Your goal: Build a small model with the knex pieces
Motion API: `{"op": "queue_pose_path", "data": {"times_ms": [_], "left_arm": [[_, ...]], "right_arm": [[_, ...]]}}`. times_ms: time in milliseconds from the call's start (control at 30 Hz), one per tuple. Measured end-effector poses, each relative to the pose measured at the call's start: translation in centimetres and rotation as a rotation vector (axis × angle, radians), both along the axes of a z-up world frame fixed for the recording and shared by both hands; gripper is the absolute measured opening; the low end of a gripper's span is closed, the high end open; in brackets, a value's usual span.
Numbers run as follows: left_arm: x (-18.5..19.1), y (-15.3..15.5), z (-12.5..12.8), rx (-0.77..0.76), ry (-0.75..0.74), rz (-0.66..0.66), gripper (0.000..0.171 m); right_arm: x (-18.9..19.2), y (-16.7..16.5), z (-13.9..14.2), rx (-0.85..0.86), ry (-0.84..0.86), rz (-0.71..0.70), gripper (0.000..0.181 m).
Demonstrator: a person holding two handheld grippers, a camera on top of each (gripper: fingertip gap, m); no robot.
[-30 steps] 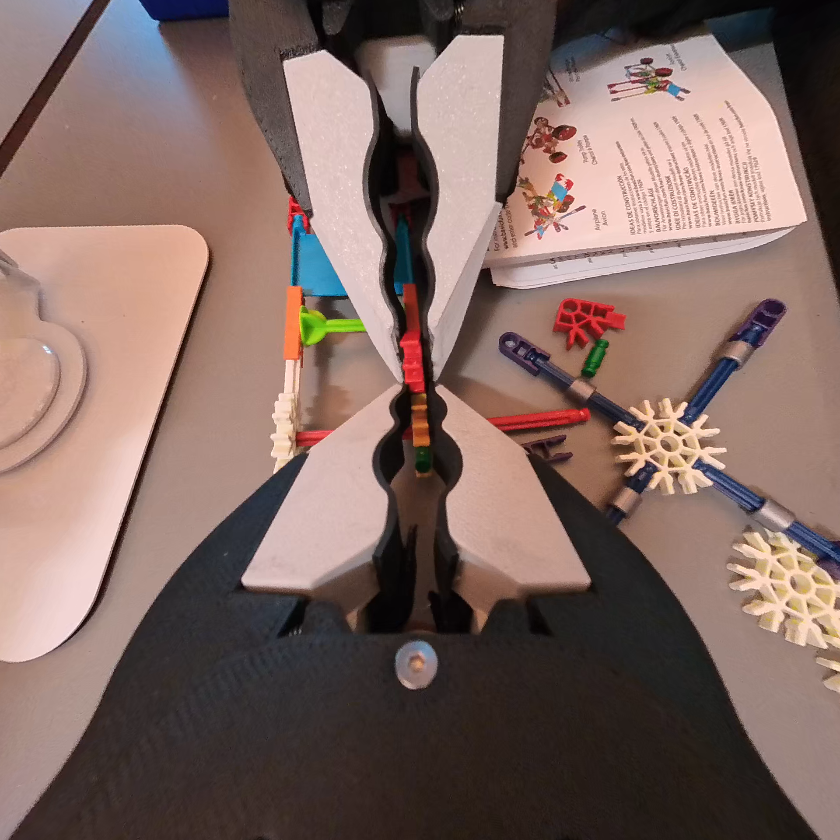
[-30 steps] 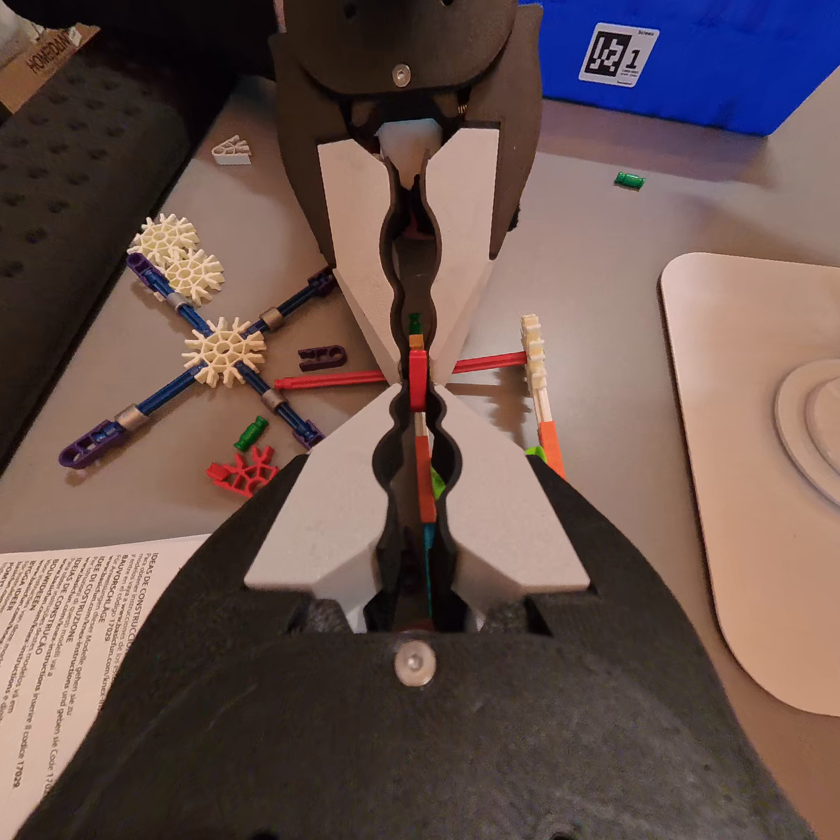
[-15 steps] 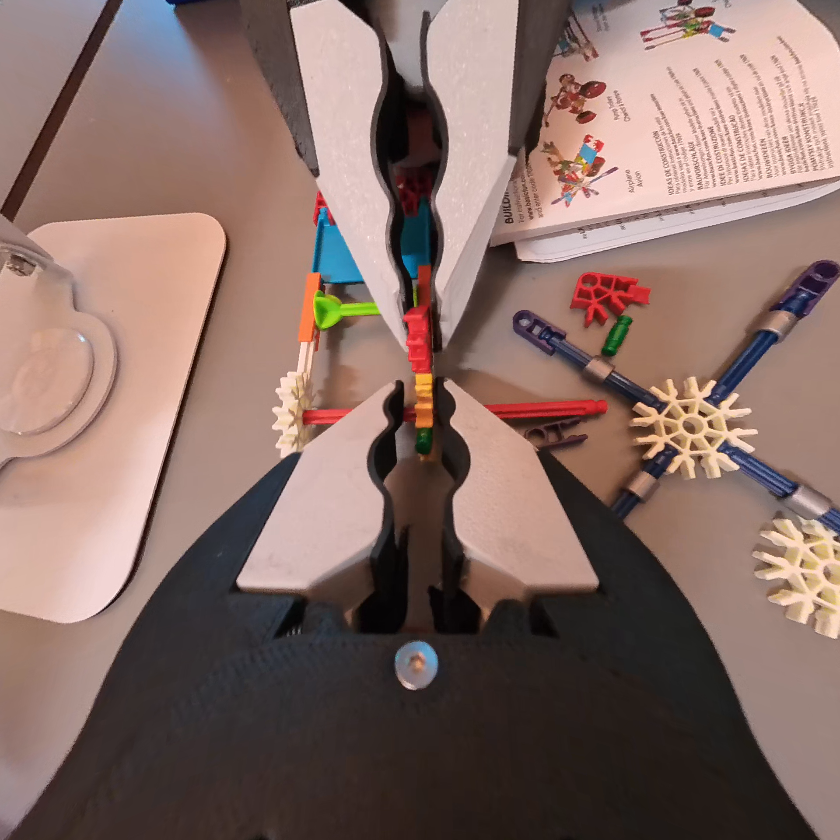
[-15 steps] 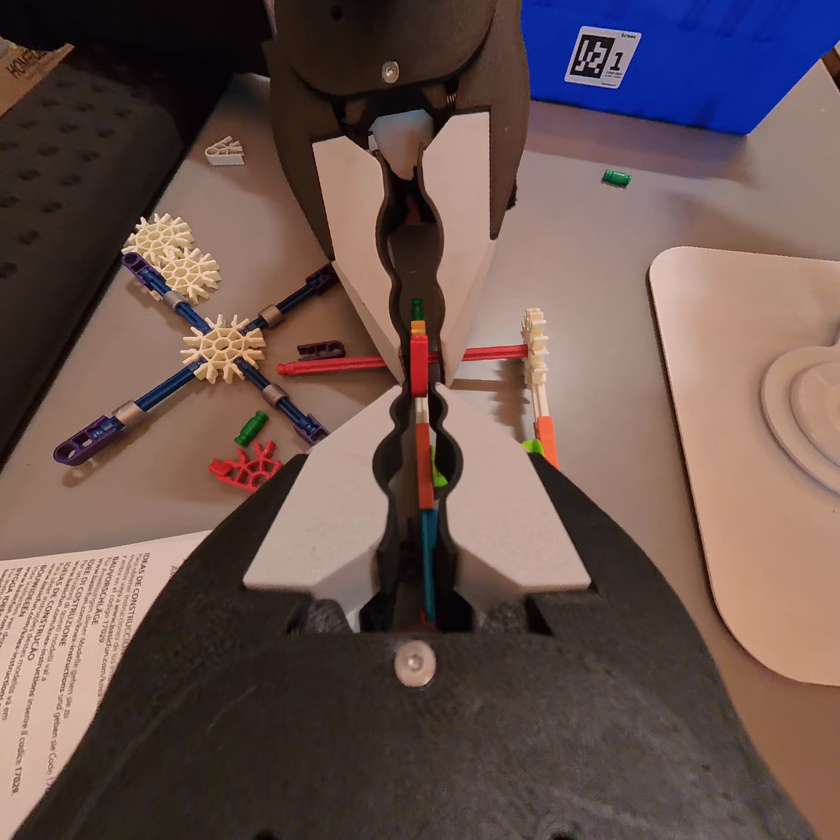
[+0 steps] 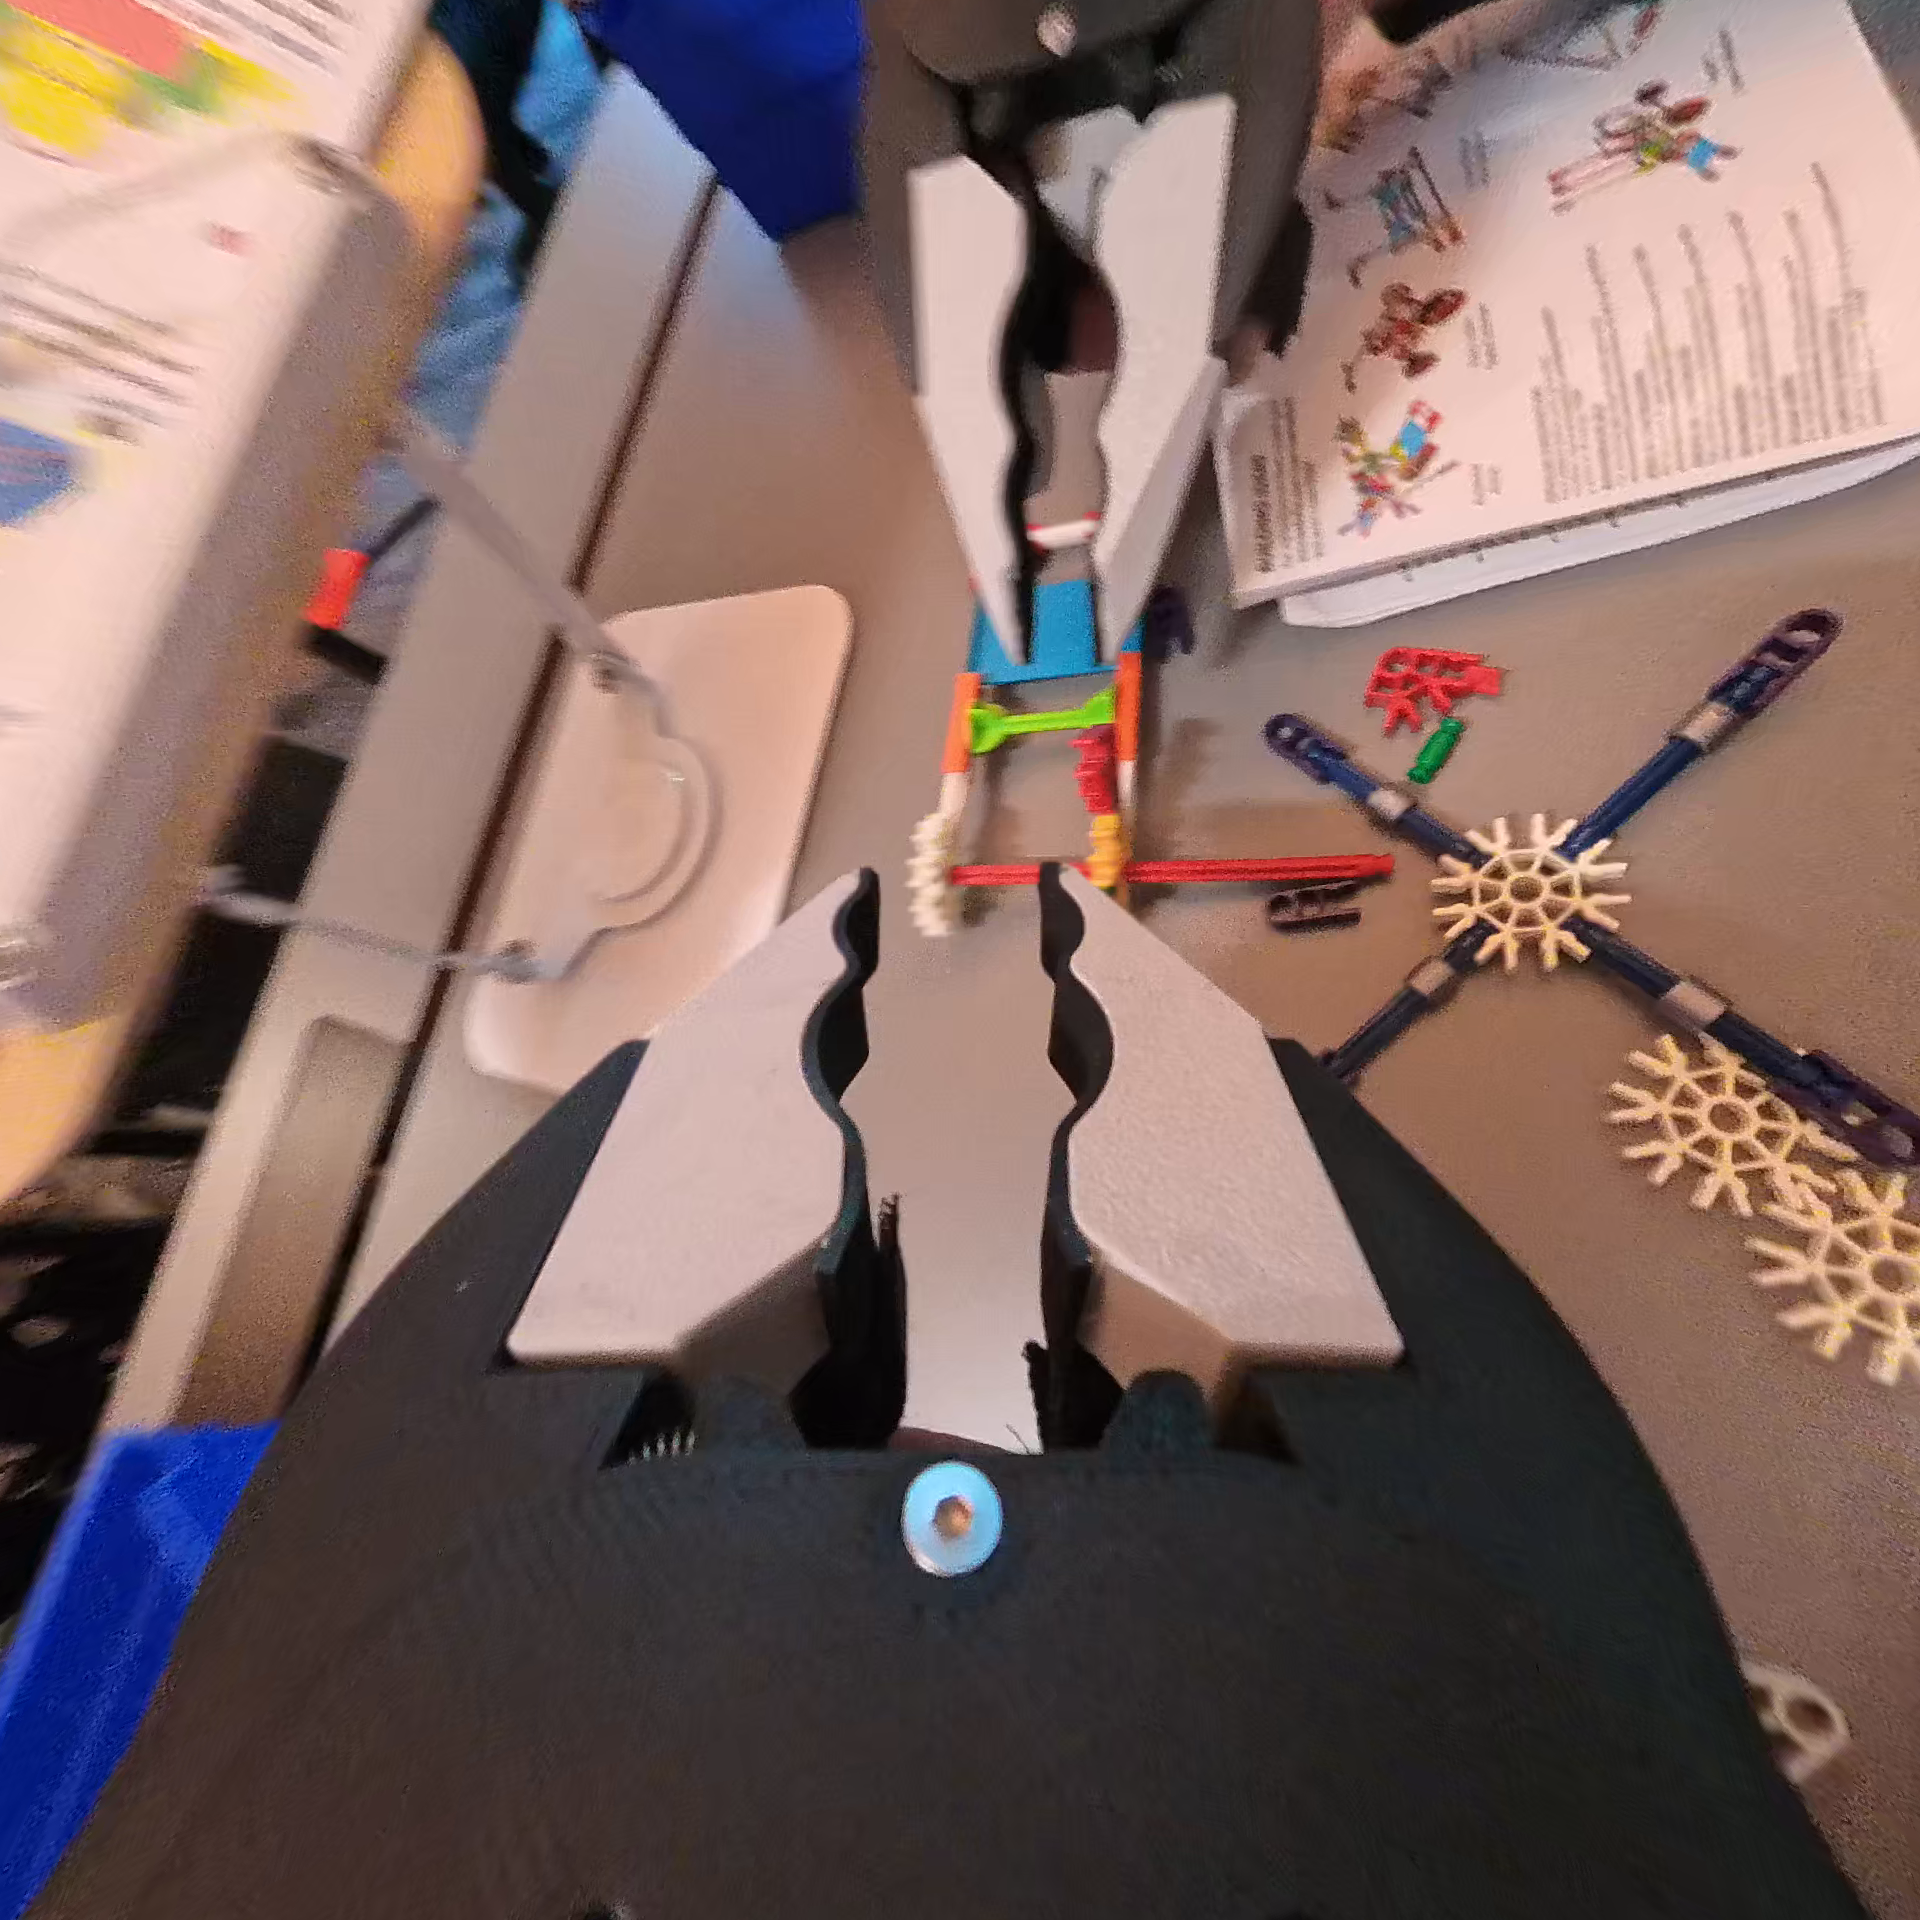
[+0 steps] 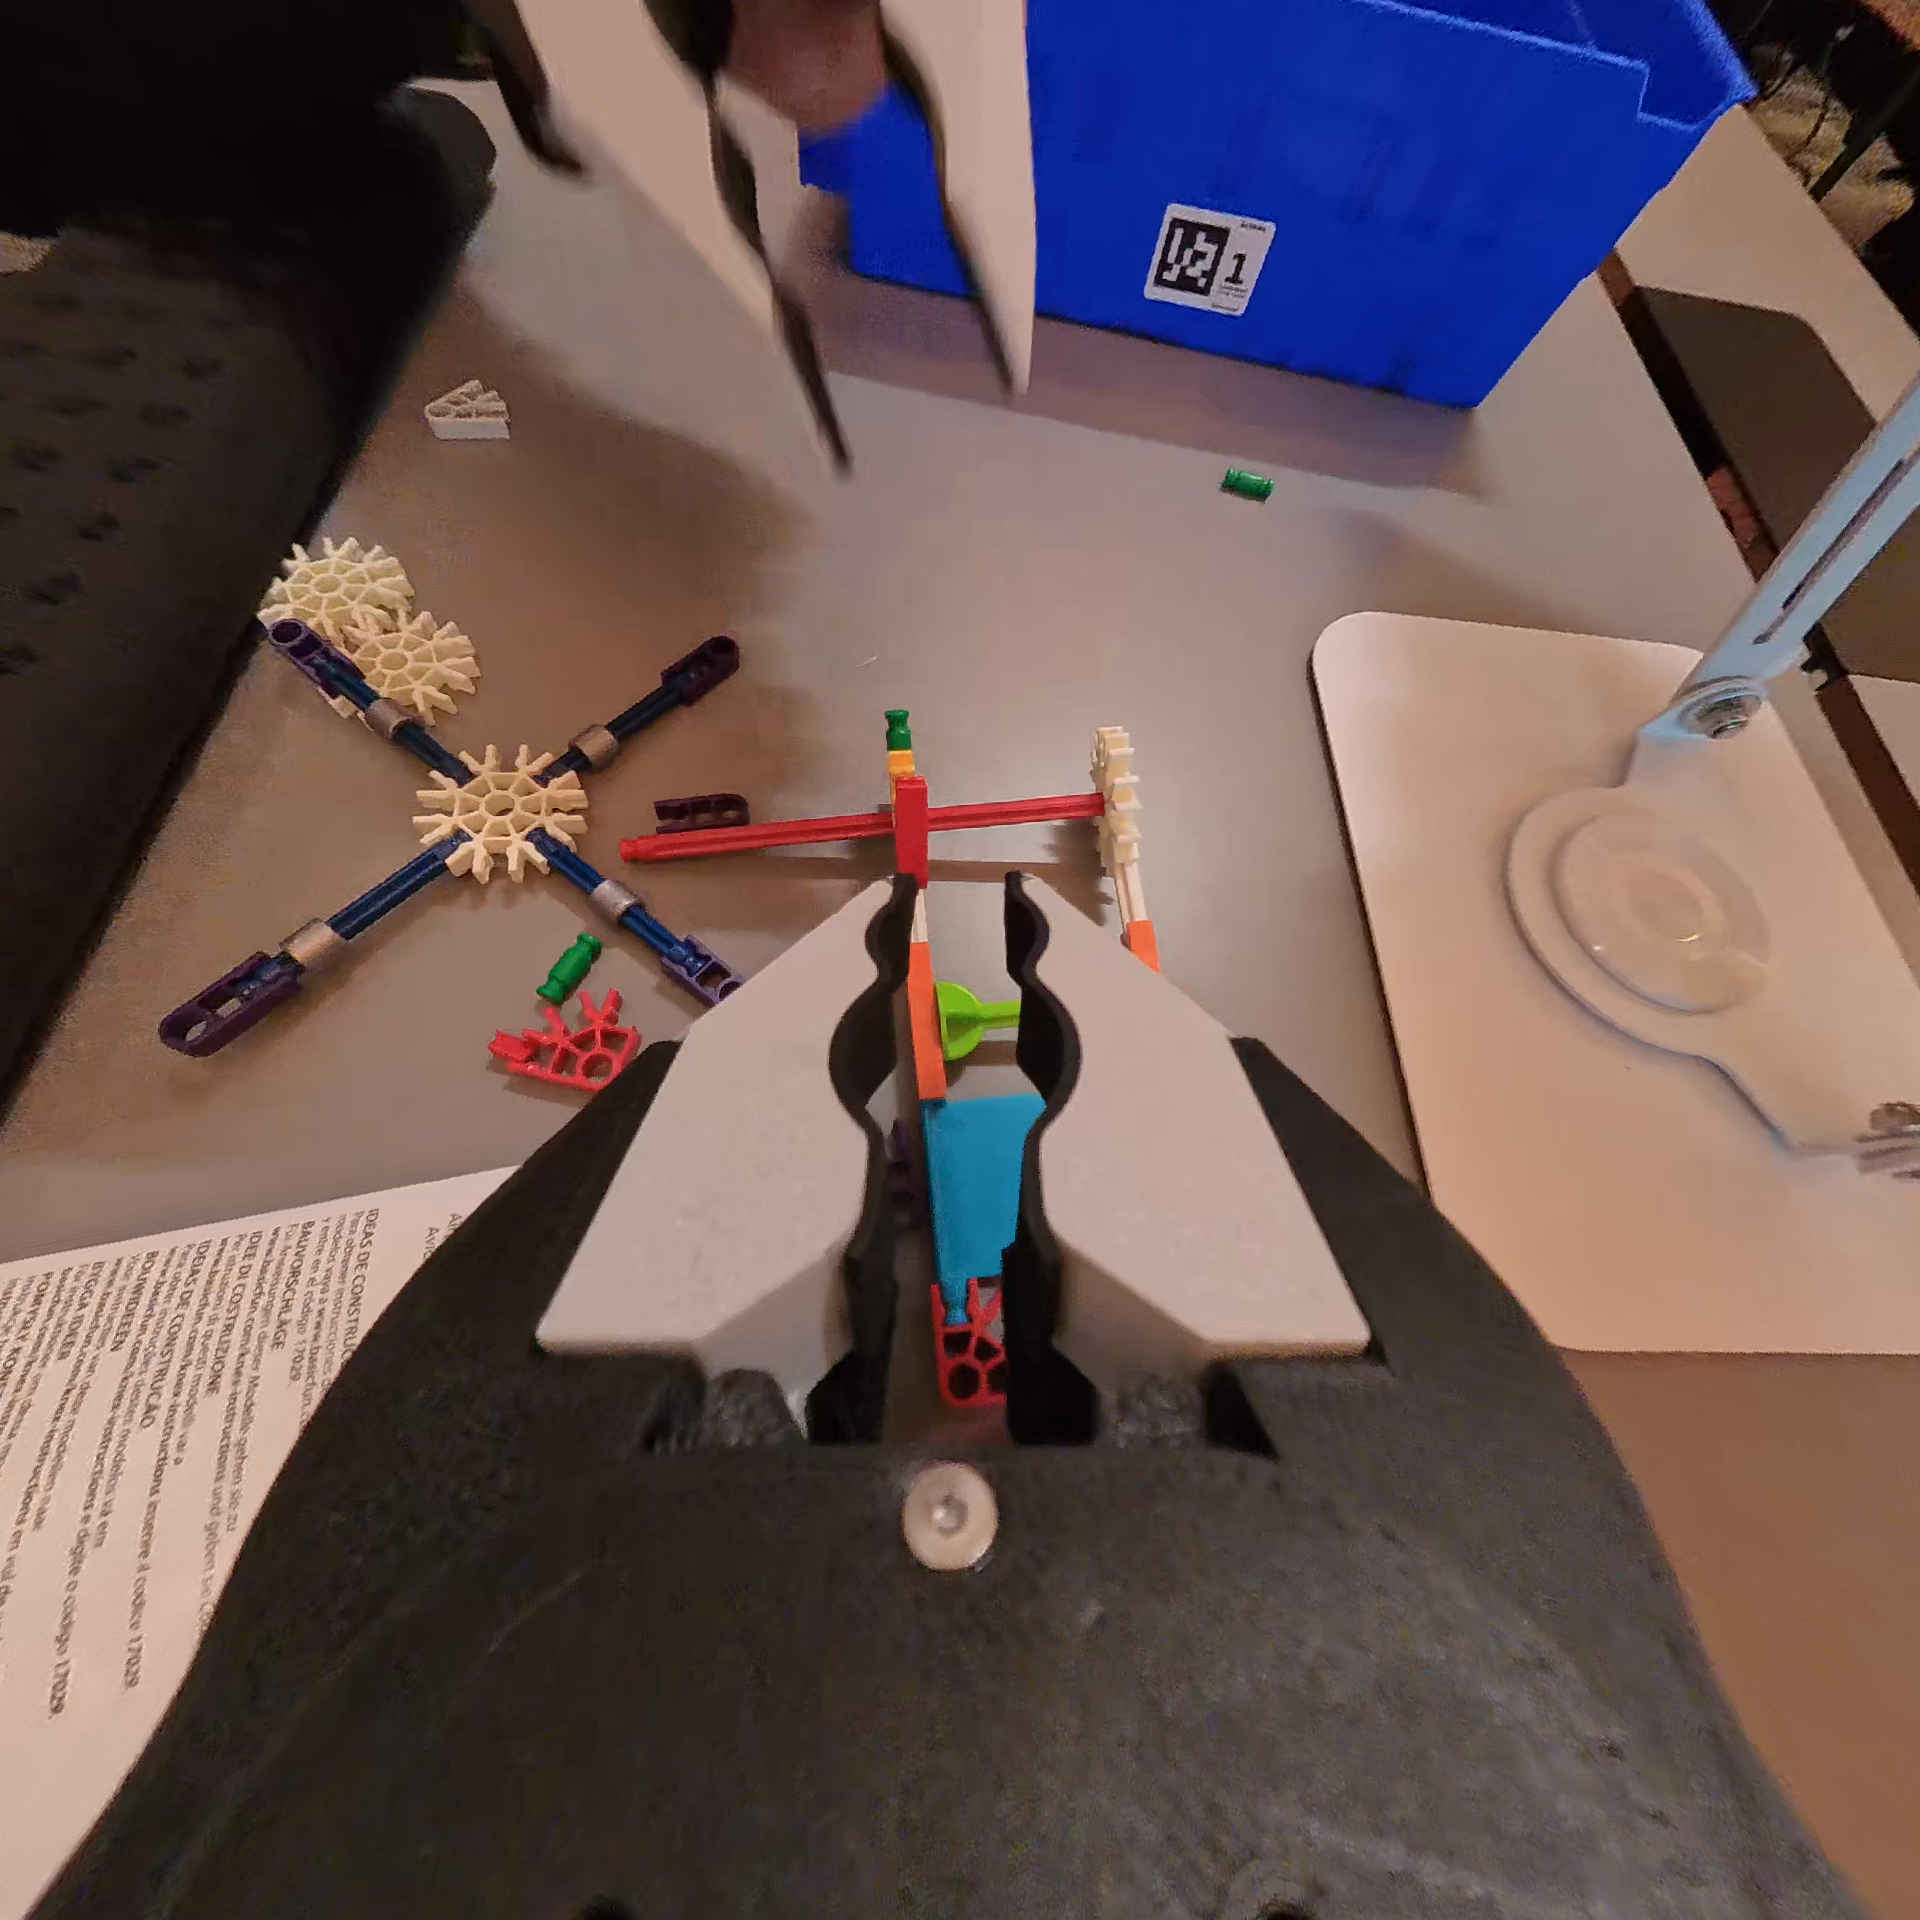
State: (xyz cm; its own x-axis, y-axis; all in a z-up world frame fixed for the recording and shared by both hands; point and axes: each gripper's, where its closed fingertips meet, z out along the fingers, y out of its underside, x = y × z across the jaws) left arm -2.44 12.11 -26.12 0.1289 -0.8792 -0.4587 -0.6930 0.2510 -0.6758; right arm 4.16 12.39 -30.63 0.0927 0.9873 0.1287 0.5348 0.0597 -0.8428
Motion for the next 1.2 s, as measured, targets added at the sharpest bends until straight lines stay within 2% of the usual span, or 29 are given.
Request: {"op": "queue_pose_path", "data": {"times_ms": [133, 233, 333, 467, 533, 600, 800, 900, 1033, 1100, 1200], "left_arm": [[-4.8, 0.2, 5.9, 0.1, -0.073, 0.11, 0.033], [-9.4, 0.4, 7.5, 0.136, -0.051, 0.194, 0.034], [-12.8, -0.4, 7.1, 0.103, -0.043, 0.232, 0.035], [-13.3, -2.3, 5.0, 0.05, -0.046, 0.215, 0.035], [-13.9, -2.4, 3.2, 0.068, 0.034, 0.238, 0.035], [-16.0, -1.2, 2.5, 0.117, 0.135, 0.308, 0.034], [-23.0, 3.8, 5.7, 0.088, 0.109, 0.477, 0.029], [-26.4, 7.5, 4.2, 0.016, 0.182, 0.547, 0.028], [-29.5, 11.8, -0.7, -0.134, 0.322, 0.598, 0.031], [-30.6, 12.7, -2.9, -0.207, 0.391, 0.611, 0.034], [-31.4, 11.5, -4.7, -0.328, 0.476, 0.569, 0.041]], "right_arm": [[0.6, 0.1, 0.0, -0.001, 0.002, -0.019, 0.015], [0.8, -1.0, -0.1, -0.039, -0.042, 0.018, 0.015], [1.2, -3.8, -1.2, -0.109, -0.176, 0.099, 0.019], [1.6, -6.8, -2.8, -0.139, -0.366, 0.15, 0.032], [1.3, -7.6, -3.5, -0.144, -0.406, 0.168, 0.036], [1.3, -7.7, -4.5, -0.131, -0.459, 0.17, 0.037], [1.4, -8.0, -5.4, -0.153, -0.475, 0.19, 0.034], [1.4, -8.0, -5.4, -0.154, -0.472, 0.189, 0.032], [1.4, -7.9, -5.4, -0.151, -0.461, 0.187, 0.031], [1.3, -7.8, -5.4, -0.156, -0.447, 0.189, 0.03], [1.3, -7.8, -5.4, -0.166, -0.43, 0.195, 0.029]]}}
